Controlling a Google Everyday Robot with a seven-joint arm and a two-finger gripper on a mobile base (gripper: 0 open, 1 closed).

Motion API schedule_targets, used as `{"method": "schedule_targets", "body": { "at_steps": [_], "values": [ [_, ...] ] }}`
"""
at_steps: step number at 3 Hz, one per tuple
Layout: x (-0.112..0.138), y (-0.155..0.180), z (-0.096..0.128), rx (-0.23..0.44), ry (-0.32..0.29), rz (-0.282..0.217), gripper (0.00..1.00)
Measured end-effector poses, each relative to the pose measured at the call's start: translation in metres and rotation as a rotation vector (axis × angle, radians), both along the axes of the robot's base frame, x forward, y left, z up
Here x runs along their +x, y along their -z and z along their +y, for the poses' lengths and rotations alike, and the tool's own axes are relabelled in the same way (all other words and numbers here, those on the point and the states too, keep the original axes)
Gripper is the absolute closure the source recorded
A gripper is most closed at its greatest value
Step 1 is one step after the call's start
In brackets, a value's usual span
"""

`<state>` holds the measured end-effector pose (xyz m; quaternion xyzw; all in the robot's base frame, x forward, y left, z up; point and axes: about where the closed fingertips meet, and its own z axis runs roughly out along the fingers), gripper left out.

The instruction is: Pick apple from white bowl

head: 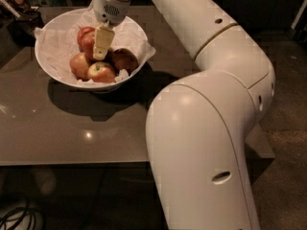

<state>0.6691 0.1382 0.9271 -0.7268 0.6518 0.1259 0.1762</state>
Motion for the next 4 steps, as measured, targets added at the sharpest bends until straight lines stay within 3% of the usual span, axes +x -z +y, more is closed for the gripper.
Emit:
{"method": "schedule_targets", "body": {
  "at_steps": [1, 3, 4],
  "values": [
    [0.003, -0.006, 0.003, 0.017, 0.009, -0.032, 1.0],
    [-0.024, -0.064, -0.008, 0.073, 0.024, -0.126, 1.0],
    [-0.04, -0.095, -0.01, 0.11, -0.009, -0.172, 1.0]
  ]
}}
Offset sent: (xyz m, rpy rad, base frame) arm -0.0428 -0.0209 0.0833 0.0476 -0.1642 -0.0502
